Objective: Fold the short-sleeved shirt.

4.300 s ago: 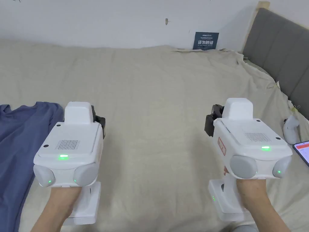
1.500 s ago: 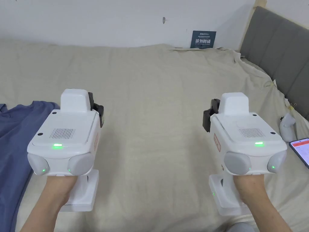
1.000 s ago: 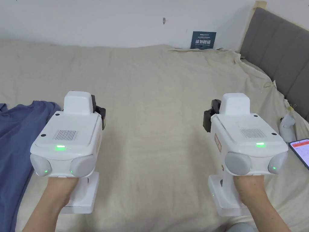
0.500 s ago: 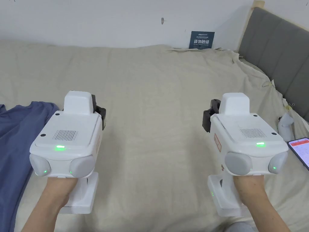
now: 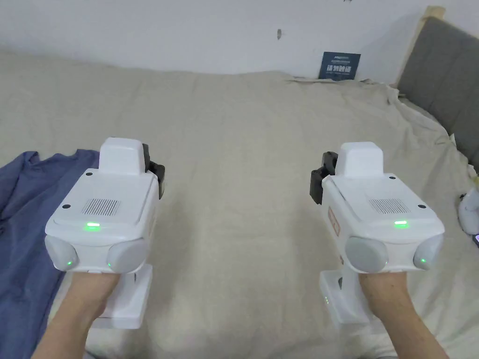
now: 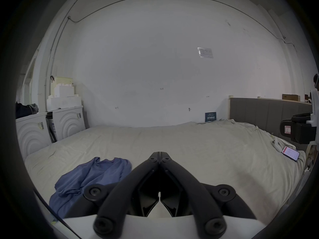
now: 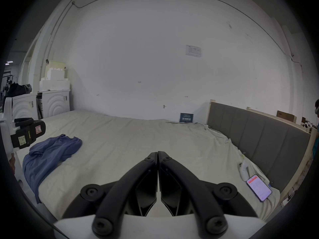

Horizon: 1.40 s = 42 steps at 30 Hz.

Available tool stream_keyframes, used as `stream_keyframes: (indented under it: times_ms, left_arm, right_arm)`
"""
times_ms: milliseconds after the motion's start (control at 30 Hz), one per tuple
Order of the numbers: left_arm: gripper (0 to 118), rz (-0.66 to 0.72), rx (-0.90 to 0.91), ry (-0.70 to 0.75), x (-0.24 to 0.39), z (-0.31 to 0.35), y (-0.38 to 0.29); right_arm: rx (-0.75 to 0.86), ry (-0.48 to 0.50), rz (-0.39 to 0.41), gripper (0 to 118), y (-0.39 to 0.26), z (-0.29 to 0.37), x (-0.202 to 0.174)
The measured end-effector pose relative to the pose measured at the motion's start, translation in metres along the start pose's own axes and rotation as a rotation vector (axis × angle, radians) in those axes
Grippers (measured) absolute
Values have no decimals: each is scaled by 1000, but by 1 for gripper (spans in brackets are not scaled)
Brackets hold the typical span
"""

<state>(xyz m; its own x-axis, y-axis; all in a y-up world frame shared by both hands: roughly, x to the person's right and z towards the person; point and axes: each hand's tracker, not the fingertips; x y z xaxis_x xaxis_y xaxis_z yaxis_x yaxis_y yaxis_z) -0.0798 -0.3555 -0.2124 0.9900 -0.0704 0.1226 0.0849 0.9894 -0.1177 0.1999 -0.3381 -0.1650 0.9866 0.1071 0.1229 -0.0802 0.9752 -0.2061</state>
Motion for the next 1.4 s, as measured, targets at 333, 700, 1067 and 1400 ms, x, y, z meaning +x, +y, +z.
stream_keyframes:
  times_ms: [333, 700, 1067, 1400]
  left_arm:
    - [0, 17, -15, 202, -73, 26, -5]
    - [0, 32, -35, 396, -141, 65, -14]
    - [54, 90, -80, 415, -173, 67, -17]
    - [118, 120, -247, 289, -195, -4, 10]
  right_arm:
    - [25, 226, 29, 0, 15, -22, -86]
    - [31, 409, 54, 0, 23, -31, -166]
    - [25, 482, 64, 0, 28, -35, -200]
    - [7, 470, 75, 0, 27, -48, -202]
